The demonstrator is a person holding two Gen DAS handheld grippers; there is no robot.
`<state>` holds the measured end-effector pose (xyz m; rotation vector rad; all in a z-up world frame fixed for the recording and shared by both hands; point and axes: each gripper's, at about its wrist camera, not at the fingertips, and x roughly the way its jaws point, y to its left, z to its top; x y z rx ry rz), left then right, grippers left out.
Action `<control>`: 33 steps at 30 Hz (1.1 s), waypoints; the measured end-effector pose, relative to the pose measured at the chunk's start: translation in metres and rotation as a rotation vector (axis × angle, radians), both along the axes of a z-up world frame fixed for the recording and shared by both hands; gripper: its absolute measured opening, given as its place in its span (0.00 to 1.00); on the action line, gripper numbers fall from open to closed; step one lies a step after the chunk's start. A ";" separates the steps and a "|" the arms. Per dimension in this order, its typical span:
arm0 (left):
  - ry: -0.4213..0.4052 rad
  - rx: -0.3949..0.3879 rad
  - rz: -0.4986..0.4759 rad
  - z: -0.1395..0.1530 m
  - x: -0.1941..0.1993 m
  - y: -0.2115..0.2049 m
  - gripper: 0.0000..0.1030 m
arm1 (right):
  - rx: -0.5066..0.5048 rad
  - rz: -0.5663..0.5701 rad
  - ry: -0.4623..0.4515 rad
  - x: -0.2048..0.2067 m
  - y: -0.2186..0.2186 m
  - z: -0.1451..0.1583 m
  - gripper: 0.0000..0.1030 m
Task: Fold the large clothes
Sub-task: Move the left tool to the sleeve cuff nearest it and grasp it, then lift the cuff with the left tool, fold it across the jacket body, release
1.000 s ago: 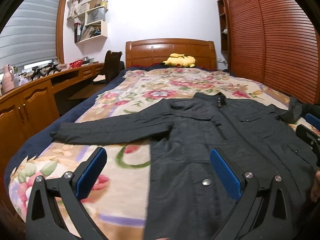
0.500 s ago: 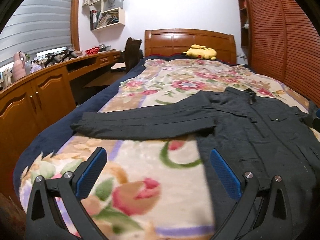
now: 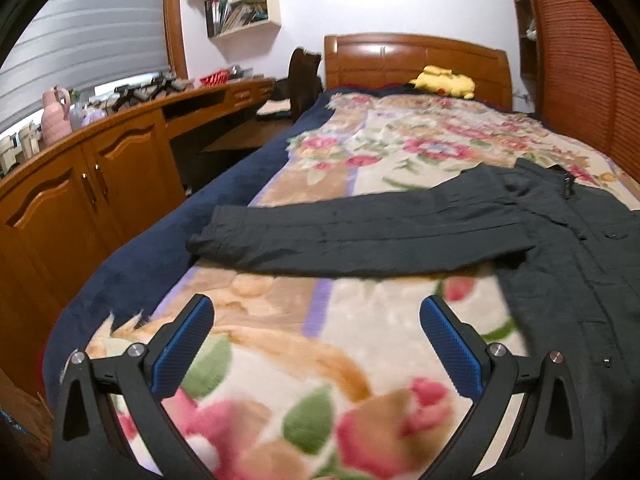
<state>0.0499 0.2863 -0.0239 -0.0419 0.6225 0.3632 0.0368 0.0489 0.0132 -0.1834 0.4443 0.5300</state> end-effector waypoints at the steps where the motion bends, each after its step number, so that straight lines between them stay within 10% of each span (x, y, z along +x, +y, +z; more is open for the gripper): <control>1: 0.011 -0.009 0.004 -0.004 0.004 0.006 1.00 | -0.006 0.004 0.009 0.003 0.003 -0.005 1.00; 17: 0.124 -0.144 0.072 -0.020 0.066 0.100 0.99 | -0.046 0.035 0.095 0.013 0.013 -0.041 1.00; 33: 0.126 -0.439 0.208 -0.052 0.087 0.181 0.71 | -0.052 0.039 0.099 0.012 0.014 -0.044 1.00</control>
